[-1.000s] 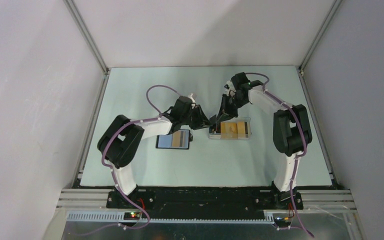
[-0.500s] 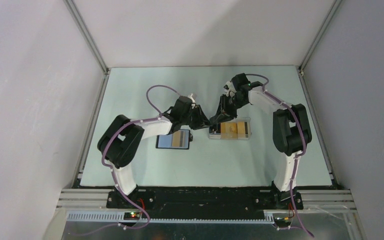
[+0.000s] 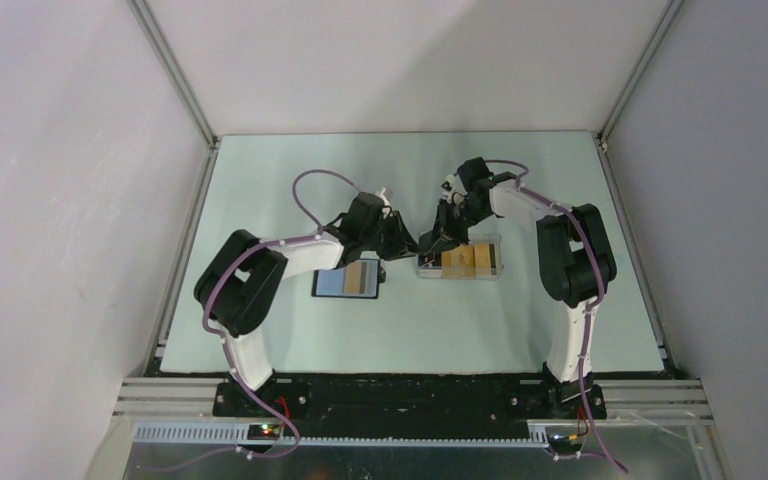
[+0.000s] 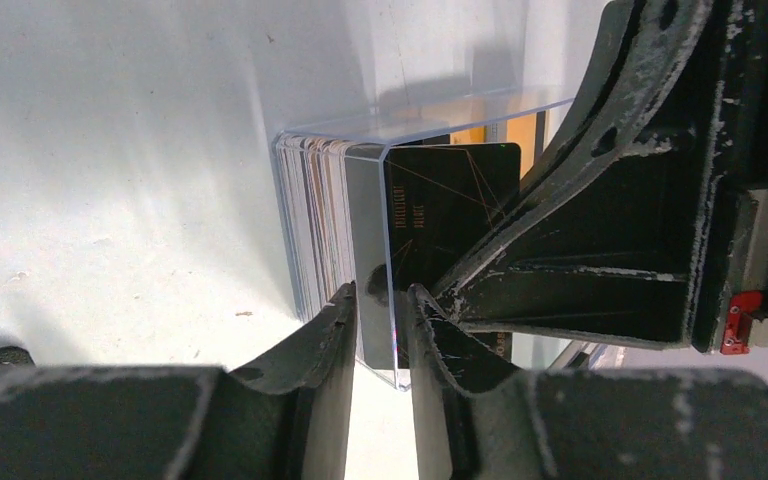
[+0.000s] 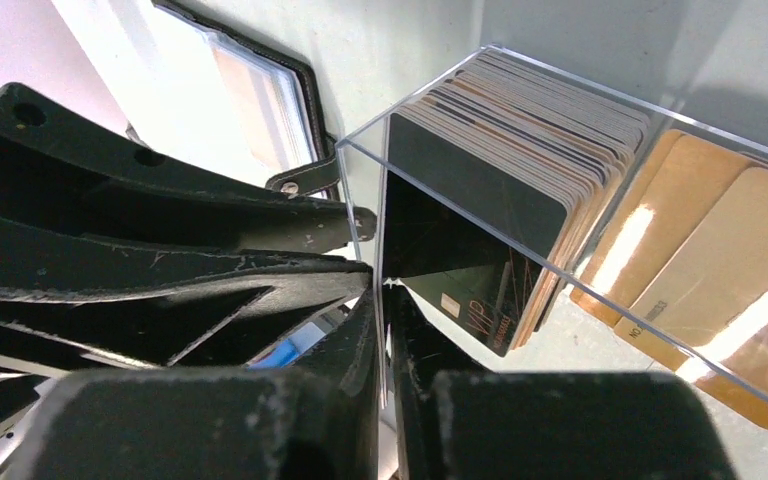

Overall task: Put the credit cards into the card holder
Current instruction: Pick up the credit card from the storage box.

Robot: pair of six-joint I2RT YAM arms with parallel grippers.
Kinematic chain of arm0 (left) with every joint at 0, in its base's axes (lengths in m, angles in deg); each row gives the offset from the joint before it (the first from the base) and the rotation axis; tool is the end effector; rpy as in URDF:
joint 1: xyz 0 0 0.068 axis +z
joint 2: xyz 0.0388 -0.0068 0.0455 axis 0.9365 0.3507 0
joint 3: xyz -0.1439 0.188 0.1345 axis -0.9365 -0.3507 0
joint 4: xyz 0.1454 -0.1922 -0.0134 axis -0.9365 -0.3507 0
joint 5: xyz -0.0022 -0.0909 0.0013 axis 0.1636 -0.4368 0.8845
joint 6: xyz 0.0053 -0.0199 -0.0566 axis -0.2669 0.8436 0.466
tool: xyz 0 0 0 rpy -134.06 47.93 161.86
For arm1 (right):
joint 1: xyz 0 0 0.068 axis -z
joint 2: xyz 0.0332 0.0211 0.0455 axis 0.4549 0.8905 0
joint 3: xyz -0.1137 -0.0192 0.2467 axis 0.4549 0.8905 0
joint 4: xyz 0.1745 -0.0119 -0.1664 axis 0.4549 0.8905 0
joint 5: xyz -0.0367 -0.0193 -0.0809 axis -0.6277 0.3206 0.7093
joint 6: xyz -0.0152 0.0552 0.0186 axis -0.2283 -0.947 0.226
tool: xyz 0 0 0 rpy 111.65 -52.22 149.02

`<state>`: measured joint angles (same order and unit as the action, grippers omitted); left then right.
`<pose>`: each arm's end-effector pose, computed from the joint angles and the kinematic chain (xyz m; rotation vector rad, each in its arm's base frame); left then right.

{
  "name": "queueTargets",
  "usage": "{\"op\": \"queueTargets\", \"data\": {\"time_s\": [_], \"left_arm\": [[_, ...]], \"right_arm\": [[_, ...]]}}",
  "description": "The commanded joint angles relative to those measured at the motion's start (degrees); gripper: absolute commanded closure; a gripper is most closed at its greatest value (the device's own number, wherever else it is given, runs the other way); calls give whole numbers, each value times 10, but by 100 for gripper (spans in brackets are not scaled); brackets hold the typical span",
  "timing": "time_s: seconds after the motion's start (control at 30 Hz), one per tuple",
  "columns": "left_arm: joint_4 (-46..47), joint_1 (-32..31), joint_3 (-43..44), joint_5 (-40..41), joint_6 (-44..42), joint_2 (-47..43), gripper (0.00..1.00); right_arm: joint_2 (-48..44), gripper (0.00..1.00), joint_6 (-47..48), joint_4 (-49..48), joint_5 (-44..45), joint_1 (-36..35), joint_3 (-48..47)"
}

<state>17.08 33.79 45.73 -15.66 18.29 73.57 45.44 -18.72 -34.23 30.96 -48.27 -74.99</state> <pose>0.2955 -0.2294 0.1766 -0.1147 2.4684 -1.0971 0.3507 0.1670 0.1848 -0.0477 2.9112 1.1689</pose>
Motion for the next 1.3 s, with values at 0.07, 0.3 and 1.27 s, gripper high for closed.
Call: {"op": "queueTargets", "data": {"time_s": [0.07, 0.3, 1.27], "left_arm": [[17, 9, 9, 24, -34, -75, 65], [-45, 27, 25, 104, -105, -174, 56], [-91, 146, -191, 46, -100, -423, 51]], "right_arm": [[-4, 99, 0, -12, -1, -3, 0], [-37, 100, 18, 31, 46, -3, -37], [-146, 100, 90, -65, -327, 27, -3]]}}
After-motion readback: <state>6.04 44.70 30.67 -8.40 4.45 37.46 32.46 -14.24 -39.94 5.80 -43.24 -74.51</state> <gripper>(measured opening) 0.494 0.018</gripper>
